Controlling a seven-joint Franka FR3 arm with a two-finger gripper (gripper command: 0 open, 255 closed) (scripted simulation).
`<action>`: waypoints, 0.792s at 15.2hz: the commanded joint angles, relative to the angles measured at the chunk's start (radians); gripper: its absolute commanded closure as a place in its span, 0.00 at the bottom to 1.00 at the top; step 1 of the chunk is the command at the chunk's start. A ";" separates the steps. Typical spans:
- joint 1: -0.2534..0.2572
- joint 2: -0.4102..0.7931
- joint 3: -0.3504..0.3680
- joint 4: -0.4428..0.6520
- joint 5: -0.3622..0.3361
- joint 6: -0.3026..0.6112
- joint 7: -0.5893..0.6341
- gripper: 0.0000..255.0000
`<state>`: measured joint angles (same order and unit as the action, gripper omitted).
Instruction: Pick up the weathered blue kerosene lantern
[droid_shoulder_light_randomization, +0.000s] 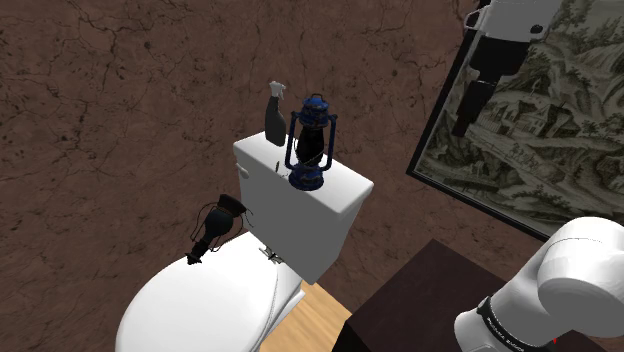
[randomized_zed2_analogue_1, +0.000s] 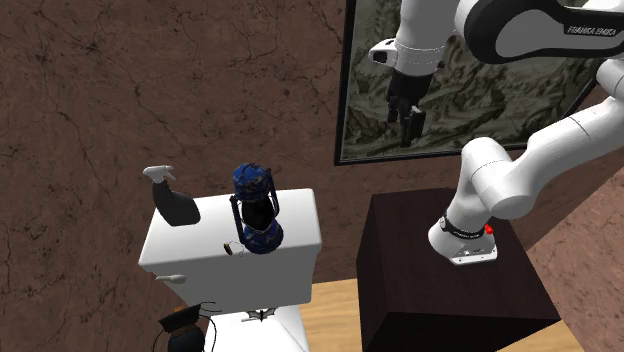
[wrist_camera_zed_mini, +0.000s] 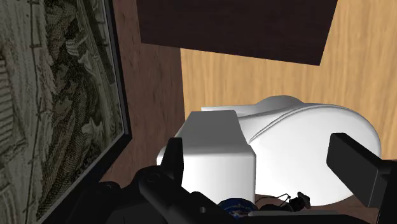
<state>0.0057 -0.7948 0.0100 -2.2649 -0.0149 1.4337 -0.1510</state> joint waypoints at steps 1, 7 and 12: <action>0.000 0.000 0.000 0.000 0.000 0.000 0.000 0.00; 0.019 0.167 0.023 0.061 -0.002 0.173 -0.013 0.00; 0.031 0.314 0.044 0.144 -0.011 0.293 -0.021 0.00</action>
<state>0.0336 -0.5118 0.0485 -2.1380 -0.0242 1.6997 -0.1711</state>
